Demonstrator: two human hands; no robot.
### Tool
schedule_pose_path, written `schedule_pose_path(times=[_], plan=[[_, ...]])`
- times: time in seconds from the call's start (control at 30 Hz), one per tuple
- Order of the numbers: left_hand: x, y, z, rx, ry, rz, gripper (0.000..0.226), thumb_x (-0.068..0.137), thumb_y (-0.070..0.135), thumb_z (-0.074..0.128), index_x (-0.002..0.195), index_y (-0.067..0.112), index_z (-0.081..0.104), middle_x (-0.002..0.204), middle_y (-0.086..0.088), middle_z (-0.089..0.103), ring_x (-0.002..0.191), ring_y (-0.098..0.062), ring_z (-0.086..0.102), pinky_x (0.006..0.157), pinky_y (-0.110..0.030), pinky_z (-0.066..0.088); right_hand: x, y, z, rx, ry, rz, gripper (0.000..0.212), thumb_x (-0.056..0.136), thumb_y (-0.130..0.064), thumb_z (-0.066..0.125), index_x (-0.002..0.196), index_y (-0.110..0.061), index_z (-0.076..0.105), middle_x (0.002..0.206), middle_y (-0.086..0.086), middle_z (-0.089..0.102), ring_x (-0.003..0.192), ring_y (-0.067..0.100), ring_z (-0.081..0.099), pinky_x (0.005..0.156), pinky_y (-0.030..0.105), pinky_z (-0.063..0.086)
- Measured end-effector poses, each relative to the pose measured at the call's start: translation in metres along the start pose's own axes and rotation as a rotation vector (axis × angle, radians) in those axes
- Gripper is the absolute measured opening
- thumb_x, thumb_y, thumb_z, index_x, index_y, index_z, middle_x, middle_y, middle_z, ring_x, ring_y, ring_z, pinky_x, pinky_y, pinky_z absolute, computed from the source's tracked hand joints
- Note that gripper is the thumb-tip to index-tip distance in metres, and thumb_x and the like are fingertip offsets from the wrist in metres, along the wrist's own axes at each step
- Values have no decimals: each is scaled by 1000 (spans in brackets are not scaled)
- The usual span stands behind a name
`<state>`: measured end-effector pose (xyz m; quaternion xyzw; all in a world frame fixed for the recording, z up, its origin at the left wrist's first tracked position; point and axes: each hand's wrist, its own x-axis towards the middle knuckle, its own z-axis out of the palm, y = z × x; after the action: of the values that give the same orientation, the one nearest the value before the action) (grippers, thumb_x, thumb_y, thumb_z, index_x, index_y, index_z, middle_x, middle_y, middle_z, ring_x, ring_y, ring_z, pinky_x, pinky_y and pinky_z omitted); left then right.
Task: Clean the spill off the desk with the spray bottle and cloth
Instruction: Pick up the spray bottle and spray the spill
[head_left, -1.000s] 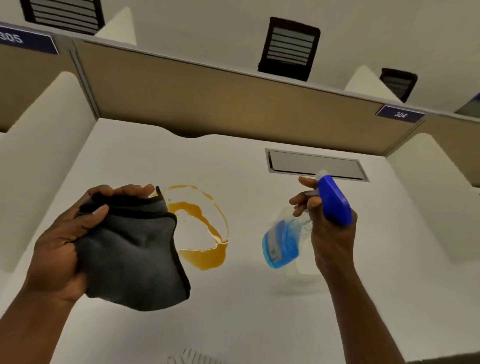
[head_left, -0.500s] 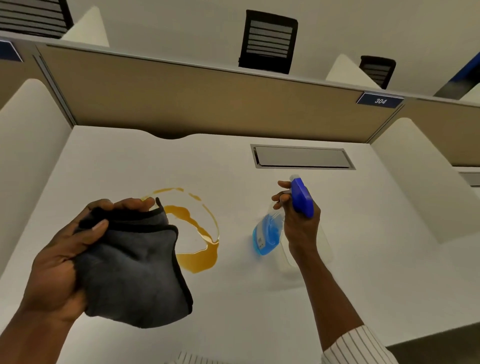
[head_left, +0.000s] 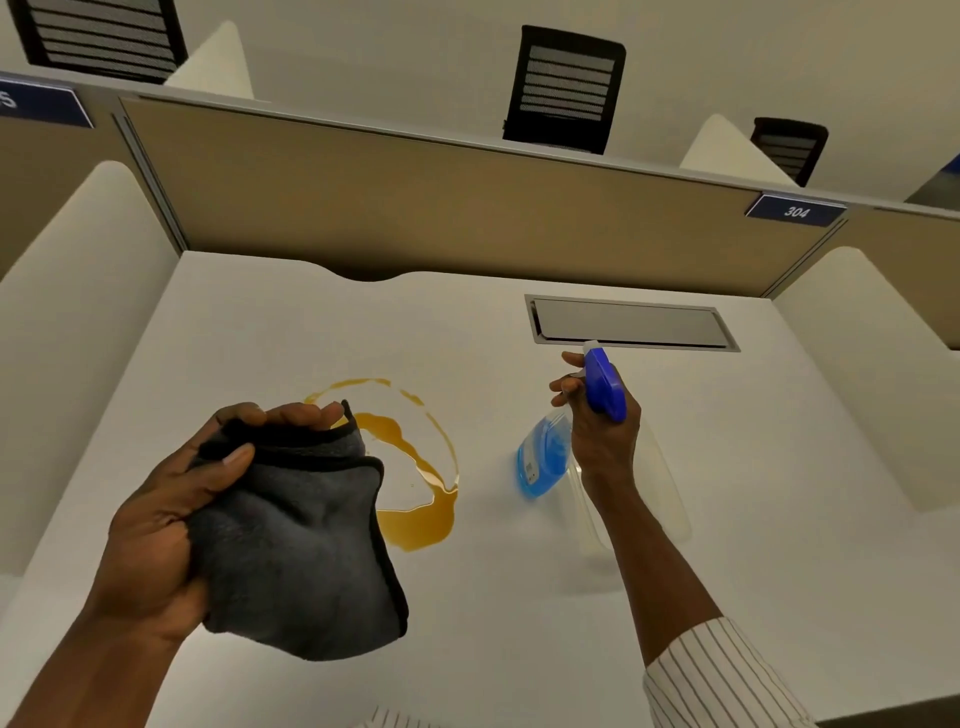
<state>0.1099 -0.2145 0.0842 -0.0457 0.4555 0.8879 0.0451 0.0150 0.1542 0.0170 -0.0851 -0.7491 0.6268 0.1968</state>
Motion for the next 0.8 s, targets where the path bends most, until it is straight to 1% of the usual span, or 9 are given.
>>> schedule_pose_path(times=[0.07,0.17,0.3,0.43,0.47,0.53,0.63,0.73,0.8], plan=[[-1,2,1,6,10,-13,23,94,13,51,110,11,67,126,-23,74,127,-46,67,102,-44,58,0,4,2,2,-4,11,30,99,5,56,128,14,55,105,-18,77,80,11,74,78,23,62],[-3,4,2,13,6,-10,23,94,14,55,112,11,67,130,-25,72,131,-48,64,107,-47,55,-1,7,6,7,-10,15,32,98,5,56,129,13,56,105,-20,77,80,11,74,79,22,62],[-3,3,3,25,18,-17,23,91,17,58,111,11,69,130,-25,71,133,-47,63,110,-47,52,-1,9,8,7,-17,18,37,99,4,57,135,12,53,95,-17,78,83,11,75,87,26,62],[-4,1,5,32,38,-14,26,96,11,47,108,12,70,124,-23,74,129,-46,66,109,-45,55,-5,9,8,-9,-17,102,39,98,2,61,135,10,54,94,-12,79,88,10,77,87,22,61],[-4,0,5,30,40,-13,28,96,10,46,106,12,72,123,-22,75,129,-46,66,109,-45,54,-9,5,9,-7,-1,141,42,95,-3,66,135,8,55,99,-8,79,91,10,77,88,23,61],[-4,-1,7,19,25,-6,30,96,9,45,106,12,73,123,-23,75,130,-46,65,112,-48,51,-20,-3,11,-57,44,222,61,83,-28,78,134,-2,58,114,3,74,101,15,74,93,26,59],[-4,-2,6,-11,-8,-14,36,99,5,39,107,11,74,125,-25,73,131,-48,64,113,-48,52,-48,-10,6,-194,139,298,80,67,-48,83,134,-13,58,123,5,69,114,21,66,94,30,53],[-4,-4,5,-56,-36,-32,38,99,4,37,109,9,74,126,-26,73,132,-48,63,109,-45,55,-84,-21,-1,-269,220,402,74,71,-41,89,134,-18,59,126,1,67,112,17,65,101,43,56],[-4,-7,2,-90,-54,-47,39,100,3,36,110,8,74,126,-27,73,133,-49,63,110,-46,55,-111,-29,1,-269,224,506,63,77,-33,88,132,-20,60,125,1,67,104,12,66,98,42,56]])
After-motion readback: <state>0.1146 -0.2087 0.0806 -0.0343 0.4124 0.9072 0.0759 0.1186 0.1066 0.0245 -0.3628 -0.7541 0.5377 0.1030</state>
